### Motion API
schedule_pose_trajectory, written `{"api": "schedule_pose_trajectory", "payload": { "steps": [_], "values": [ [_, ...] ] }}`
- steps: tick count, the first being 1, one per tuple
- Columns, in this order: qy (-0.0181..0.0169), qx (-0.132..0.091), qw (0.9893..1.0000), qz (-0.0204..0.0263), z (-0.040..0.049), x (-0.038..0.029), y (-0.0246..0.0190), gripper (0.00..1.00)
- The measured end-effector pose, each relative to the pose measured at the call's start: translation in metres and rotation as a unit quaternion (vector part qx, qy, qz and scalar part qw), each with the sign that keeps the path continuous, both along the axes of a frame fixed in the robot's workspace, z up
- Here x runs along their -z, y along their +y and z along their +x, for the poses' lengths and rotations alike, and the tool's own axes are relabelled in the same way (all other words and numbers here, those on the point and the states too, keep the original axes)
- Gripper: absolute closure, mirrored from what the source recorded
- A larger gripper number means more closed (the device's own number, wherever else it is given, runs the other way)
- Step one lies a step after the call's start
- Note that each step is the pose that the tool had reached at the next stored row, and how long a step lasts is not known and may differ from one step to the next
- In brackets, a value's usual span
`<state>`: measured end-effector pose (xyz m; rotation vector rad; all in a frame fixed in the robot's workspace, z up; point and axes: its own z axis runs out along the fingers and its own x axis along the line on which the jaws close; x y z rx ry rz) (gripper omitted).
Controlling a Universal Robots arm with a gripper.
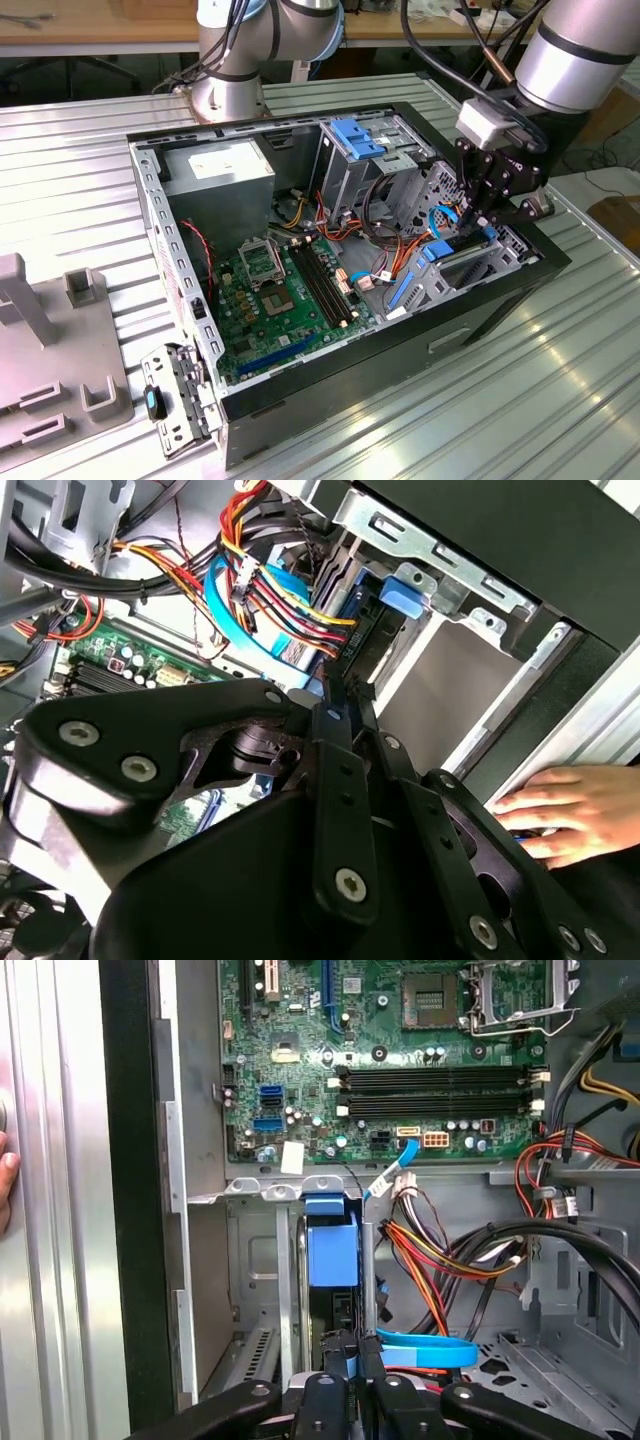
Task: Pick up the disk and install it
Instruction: 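Insert the second disk wire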
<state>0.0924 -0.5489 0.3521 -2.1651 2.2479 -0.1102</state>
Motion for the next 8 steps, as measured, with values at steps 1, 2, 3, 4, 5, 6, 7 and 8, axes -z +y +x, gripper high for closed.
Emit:
{"api": "schedule_pose_trajectory", "payload": {
  "steps": [1,2,3,4,5,6,7,8],
  "values": [
    [0.0000,0.003,1.0000,0.0000,0.0000,0.0004,0.0000,0.84],
    [-0.0001,0.005,1.0000,-0.0001,0.0000,0.0008,0.0000,0.84],
    [-0.0002,0.005,1.0000,0.0000,0.0001,0.0012,0.0003,0.84],
    [-0.0003,0.005,1.0000,0.0000,0.0001,0.0017,0.0007,0.84],
    [-0.0005,0.005,1.0000,0.0001,0.0001,0.0022,0.0009,0.84],
    [-0.0006,0.005,1.0000,0.0000,0.0001,0.0025,0.0010,0.84],
    [-0.0011,0.006,1.0000,0.0000,0.0002,0.0031,0.0012,0.84],
    [-0.0019,0.006,1.0000,0.0000,0.0001,0.0036,0.0014,0.84]
  ]
}}
